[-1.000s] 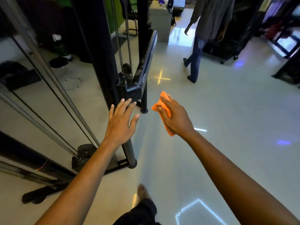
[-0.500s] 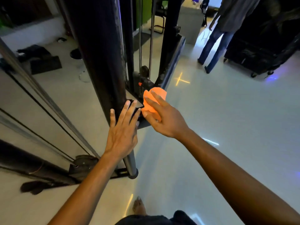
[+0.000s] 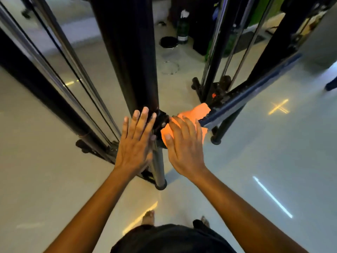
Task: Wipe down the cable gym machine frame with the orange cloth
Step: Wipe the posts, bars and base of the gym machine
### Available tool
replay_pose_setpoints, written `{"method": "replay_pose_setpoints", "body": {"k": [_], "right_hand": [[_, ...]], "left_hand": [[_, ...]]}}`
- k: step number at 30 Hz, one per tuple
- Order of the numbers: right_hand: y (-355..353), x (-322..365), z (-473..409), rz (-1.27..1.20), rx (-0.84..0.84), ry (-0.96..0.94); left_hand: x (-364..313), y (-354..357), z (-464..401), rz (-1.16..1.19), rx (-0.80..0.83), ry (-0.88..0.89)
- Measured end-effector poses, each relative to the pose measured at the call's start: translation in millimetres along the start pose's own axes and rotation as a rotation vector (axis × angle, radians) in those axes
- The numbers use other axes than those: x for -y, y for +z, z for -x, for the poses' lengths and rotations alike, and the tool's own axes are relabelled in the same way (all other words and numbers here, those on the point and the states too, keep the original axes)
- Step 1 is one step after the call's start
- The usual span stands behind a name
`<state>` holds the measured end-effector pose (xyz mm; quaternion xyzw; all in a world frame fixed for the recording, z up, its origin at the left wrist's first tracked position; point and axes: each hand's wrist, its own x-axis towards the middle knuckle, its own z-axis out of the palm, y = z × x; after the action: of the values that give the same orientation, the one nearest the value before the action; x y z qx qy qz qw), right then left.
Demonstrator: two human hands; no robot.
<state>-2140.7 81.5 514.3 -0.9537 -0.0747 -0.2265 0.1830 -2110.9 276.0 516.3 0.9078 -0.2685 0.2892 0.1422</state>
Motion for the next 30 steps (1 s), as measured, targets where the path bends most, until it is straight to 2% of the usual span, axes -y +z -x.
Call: {"method": "replay_pose_setpoints", "body": {"k": [3, 4, 6, 9, 11, 13, 16, 18, 20, 23, 25, 29, 30], "right_hand": [[-8, -60, 9, 0.072, 0.049, -0.237], [-9, -76, 11, 0.071, 0.048, -0.265], [-4, -82, 15, 0.020, 0.022, -0.220], [10, -30, 15, -0.028, -0.042, -0.043], [17, 3, 14, -0.020, -0.055, 0.006], [21, 6, 16, 0.029, -0.058, -0.031], [14, -34, 18, 0.063, -0.075, -0.203], [7, -62, 18, 0.035, -0.063, -0.247], [5, -72, 18, 0.001, -0.054, -0.208], [11, -34, 19, -0.070, -0.029, -0.055], [14, -16, 16, -0.067, -0.011, -0.039], [5, -78, 11, -0.001, 0.027, -0.341], [0, -97, 10, -0.008, 0.032, -0.352]], "left_hand": [[-18, -3, 3, -0.039, 0.024, -0.085], [-23, -4, 3, -0.053, 0.024, -0.105], [-32, -8, 2, -0.078, 0.024, -0.147], [-46, -13, 1, -0.081, 0.014, -0.219], [-54, -14, -1, -0.077, 0.014, -0.266], [-59, -14, -1, -0.075, 0.017, -0.297], [-60, -14, -2, -0.085, 0.014, -0.308], [-58, -13, -2, -0.086, 0.021, -0.305], [-56, -11, 0, -0.079, 0.036, -0.311], [-54, -6, 0, -0.046, 0.057, -0.318], [-51, -3, 1, -0.032, 0.061, -0.312], [-43, -2, 3, -0.032, 0.062, -0.268], [-42, -2, 4, -0.034, 0.060, -0.255]]}}
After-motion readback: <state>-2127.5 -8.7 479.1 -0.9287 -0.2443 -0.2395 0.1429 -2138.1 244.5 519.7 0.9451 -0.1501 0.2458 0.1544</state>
